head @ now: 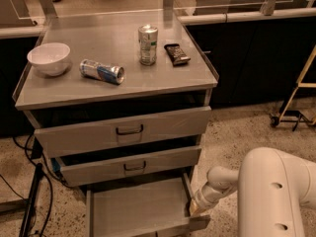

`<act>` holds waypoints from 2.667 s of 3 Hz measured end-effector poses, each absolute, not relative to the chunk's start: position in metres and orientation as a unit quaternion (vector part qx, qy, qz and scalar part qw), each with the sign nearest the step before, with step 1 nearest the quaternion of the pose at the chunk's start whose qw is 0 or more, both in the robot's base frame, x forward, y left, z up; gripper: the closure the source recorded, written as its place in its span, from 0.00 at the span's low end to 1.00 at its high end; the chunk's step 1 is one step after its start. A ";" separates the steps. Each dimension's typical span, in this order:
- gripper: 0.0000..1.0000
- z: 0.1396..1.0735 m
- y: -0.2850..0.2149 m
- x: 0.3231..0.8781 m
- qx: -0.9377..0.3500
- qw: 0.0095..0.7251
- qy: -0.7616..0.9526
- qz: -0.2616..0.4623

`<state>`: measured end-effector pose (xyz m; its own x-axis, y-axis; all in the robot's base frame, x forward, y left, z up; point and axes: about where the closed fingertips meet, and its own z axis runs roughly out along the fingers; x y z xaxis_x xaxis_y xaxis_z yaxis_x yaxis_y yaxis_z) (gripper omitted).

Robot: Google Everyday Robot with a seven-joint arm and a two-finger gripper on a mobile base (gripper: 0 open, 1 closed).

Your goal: Close bottom drawer

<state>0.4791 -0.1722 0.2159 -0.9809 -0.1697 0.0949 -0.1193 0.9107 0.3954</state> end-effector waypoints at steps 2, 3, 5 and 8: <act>1.00 0.217 -0.183 0.462 0.066 0.072 -0.976 -0.197; 1.00 0.209 -0.191 0.446 0.053 0.088 -0.976 -0.194; 1.00 0.200 -0.189 0.429 0.057 0.111 -0.973 -0.196; 1.00 0.187 -0.189 0.459 0.024 0.078 -0.983 -0.163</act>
Offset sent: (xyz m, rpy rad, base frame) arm -0.0286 -0.0219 0.0048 -0.0109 0.0301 -0.0216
